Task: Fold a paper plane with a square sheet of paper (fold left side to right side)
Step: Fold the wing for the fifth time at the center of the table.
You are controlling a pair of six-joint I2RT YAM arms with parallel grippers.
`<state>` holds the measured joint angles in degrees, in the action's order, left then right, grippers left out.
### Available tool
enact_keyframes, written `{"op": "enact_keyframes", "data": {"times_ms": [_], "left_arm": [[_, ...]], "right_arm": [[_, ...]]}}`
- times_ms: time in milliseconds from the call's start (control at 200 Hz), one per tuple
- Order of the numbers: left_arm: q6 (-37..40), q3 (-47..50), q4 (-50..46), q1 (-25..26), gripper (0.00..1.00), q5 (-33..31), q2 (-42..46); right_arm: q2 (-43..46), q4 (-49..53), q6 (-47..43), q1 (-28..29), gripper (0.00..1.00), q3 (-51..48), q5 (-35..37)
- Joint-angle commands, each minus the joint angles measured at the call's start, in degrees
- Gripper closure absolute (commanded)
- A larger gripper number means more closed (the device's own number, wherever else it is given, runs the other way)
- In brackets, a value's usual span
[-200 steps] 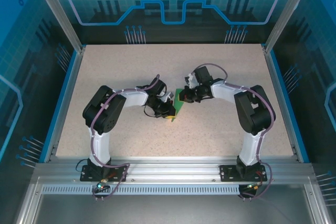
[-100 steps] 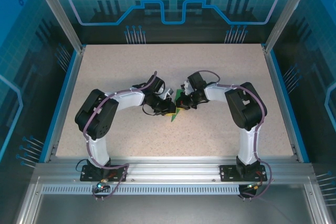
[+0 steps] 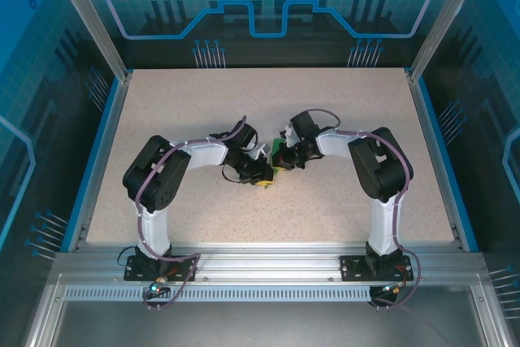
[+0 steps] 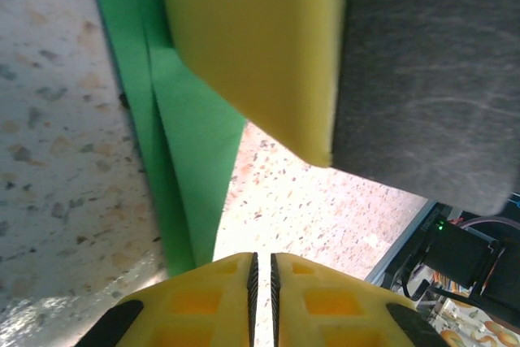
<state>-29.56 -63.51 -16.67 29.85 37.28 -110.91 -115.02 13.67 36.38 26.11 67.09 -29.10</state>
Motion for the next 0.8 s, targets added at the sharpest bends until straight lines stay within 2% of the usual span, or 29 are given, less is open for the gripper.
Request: {"op": "enact_keyframes", "data": {"times_ms": [0,795], "left_arm": [[1.2,0.7,-1.3,0.3,0.85,-0.9,-0.7],[0.0,1.2,-2.6,-0.2,0.86,-3.1,-1.9]], "right_arm": [[-1.6,3.7,-0.7,0.2,1.0,0.3,1.5],[-1.5,5.9,-1.7,0.2,1.0,0.9,3.0]]}}
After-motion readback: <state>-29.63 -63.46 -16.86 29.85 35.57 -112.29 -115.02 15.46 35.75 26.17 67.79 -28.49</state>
